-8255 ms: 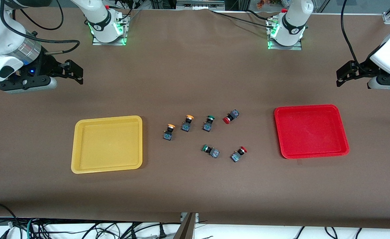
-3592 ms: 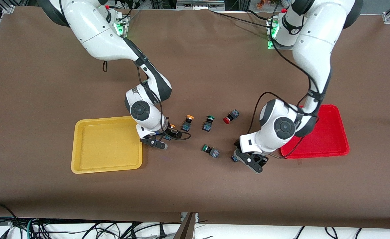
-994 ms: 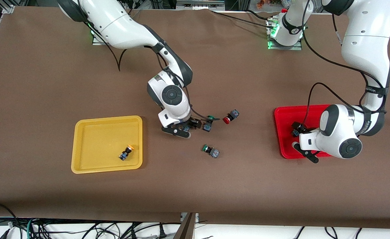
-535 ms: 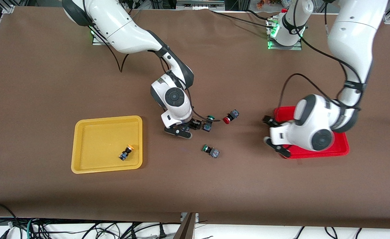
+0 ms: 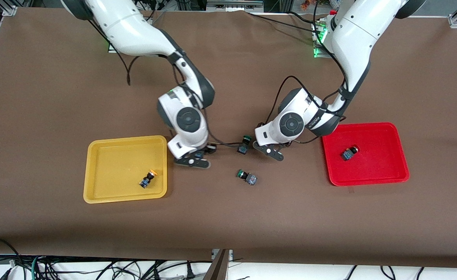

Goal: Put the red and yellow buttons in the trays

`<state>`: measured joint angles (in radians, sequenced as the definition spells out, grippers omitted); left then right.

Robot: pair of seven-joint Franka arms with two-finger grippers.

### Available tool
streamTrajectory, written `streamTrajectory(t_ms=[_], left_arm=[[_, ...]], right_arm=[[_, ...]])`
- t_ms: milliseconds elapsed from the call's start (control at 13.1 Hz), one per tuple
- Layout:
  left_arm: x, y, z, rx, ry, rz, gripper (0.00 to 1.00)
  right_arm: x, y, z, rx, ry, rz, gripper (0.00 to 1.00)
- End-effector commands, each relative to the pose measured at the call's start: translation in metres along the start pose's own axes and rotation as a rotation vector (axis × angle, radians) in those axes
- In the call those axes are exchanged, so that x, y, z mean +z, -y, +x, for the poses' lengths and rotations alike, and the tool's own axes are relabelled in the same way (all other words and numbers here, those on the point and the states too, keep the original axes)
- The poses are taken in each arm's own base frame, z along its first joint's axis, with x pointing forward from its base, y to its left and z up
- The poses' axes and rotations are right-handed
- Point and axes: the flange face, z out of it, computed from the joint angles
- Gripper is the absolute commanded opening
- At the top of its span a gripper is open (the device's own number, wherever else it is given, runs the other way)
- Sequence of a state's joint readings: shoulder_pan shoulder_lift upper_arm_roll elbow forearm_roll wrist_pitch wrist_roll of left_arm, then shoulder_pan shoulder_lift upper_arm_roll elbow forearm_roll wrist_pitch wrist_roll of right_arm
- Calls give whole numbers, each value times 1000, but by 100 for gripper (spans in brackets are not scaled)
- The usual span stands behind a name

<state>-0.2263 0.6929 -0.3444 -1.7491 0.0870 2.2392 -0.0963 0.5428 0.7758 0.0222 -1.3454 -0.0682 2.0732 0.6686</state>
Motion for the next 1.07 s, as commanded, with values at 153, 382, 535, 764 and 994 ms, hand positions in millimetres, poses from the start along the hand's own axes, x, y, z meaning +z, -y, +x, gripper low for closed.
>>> streamTrajectory(t_ms=[153, 382, 535, 764, 994], left_arm=[[7, 0, -29, 49, -62, 35, 100], [3, 6, -28, 180, -64, 93, 100], [2, 6, -28, 230, -51, 84, 100], [4, 21, -32, 177, -7, 80, 100], [6, 6, -30, 194, -11, 95, 58]], right_arm=[[-17, -159, 78, -261, 45, 9, 21], [9, -213, 97, -268, 58, 21, 68], [30, -218, 92, -262, 53, 26, 97], [9, -214, 91, -259, 47, 30, 99], [-56, -198, 77, -200, 34, 25, 99]])
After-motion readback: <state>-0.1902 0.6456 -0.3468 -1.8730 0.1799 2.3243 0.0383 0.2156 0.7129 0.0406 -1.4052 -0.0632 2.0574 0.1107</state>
